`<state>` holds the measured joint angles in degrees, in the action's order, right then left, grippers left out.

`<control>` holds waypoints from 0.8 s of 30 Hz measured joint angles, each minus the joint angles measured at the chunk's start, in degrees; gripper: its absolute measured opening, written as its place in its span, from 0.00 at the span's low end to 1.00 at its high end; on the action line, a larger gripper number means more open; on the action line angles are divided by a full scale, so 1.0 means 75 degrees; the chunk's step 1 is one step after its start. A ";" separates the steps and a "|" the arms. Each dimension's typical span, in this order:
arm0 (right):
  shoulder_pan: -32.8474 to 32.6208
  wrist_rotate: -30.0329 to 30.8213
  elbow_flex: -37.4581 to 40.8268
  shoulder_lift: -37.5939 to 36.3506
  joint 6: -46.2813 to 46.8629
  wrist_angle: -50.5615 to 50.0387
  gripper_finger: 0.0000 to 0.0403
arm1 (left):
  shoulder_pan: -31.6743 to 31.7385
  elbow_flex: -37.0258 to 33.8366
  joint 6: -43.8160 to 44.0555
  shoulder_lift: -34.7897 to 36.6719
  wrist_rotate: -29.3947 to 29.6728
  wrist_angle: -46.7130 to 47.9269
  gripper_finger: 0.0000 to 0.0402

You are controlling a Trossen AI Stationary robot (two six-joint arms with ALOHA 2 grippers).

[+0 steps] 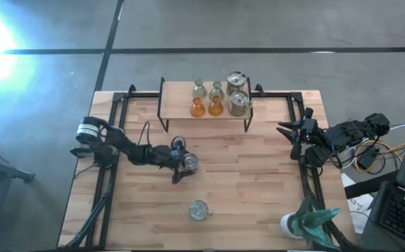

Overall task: Pick & Place candle stick holders
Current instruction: Put the brown scented candle on the shelf

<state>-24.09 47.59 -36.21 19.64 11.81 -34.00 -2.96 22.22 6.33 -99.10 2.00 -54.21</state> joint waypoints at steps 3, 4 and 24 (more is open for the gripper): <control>0.0002 0.0000 0.0000 0.0000 0.0000 0.0000 0.23 | 0.0114 0.0091 0.0099 -0.0201 -0.0208 -0.0158 0.96; 0.0000 -0.0002 0.0000 0.0000 0.0000 -0.0002 0.23 | 0.0150 0.0128 0.0145 -0.0267 -0.0254 -0.0232 0.95; 0.0000 -0.0002 0.0000 0.0000 0.0000 -0.0002 0.16 | 0.0282 0.0323 0.0102 0.0513 -0.0037 0.0545 0.90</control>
<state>-24.10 47.58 -36.21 19.64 11.81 -34.02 -0.84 24.65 7.09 -95.25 1.72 -50.12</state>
